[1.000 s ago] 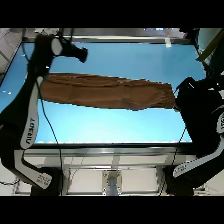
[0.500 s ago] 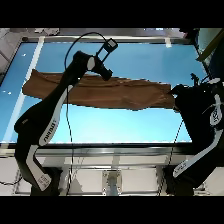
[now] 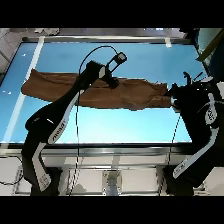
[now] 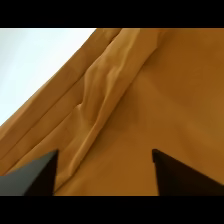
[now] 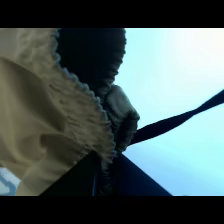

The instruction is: Fold the clothes and pants, and hang the long-sleeved shirts on hangers.

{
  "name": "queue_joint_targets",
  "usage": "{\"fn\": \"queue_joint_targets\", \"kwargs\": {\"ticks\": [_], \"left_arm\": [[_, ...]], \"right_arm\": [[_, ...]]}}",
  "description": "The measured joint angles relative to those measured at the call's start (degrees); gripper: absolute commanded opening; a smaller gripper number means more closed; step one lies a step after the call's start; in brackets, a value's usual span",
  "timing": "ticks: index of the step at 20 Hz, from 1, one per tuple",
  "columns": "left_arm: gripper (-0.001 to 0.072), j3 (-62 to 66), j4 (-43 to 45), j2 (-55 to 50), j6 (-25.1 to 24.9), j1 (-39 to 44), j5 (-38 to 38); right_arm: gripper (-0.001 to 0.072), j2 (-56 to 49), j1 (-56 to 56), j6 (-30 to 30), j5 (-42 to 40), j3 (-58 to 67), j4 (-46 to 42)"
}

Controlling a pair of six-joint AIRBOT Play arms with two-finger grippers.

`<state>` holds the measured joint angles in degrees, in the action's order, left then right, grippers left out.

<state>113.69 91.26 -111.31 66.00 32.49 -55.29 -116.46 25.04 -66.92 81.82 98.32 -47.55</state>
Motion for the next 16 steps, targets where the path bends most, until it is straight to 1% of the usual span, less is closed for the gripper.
{"fn": "queue_joint_targets", "kwargs": {"ticks": [1, 2, 4, 6, 7, 10, 12, 14, 16], "left_arm": [[0.0268, 0.00, 0.00, -0.17, 0.00, 0.07, -0.04], [0.0158, 0.00, 0.02, -0.42, 0.00, 0.13, 0.02], [0.0014, 0.00, -0.44, -1.44, 0.00, 0.20, -0.02], [0.0009, 0.02, -3.48, -2.86, 0.00, 0.26, 0.07], [0.0009, 0.02, -5.92, -3.82, -0.02, 0.28, 0.04], [0.0009, 0.00, -14.97, -6.88, 0.00, 0.57, 0.17], [0.0009, 0.00, -19.39, -8.44, 0.00, 0.70, 0.15], [0.0009, 0.02, -20.68, -8.57, 0.00, 0.31, 0.04], [0.0009, 0.04, -18.23, -6.75, 0.17, -1.14, -1.05]], "right_arm": [[0.0028, 0.61, -0.04, 0.17, 1.42, 0.81, 0.90], [0.0027, 1.49, -0.07, 0.28, 2.60, 1.79, 1.95], [0.0027, 3.65, -0.20, 0.33, 4.55, 4.07, 3.74], [0.0027, 6.25, -0.94, -0.02, 5.84, 7.13, 6.86], [0.0027, 7.21, -1.68, -1.11, 6.45, 8.83, 7.65], [0.0026, 9.07, -5.68, -6.14, 6.84, 14.86, 9.46], [0.0026, 9.57, -9.35, -9.35, 6.88, 17.44, 9.70], [0.0027, 9.94, -13.46, -11.74, 6.21, 18.86, 9.86], [0.0026, 10.08, -17.68, -13.66, 3.98, 19.56, 10.08]]}}
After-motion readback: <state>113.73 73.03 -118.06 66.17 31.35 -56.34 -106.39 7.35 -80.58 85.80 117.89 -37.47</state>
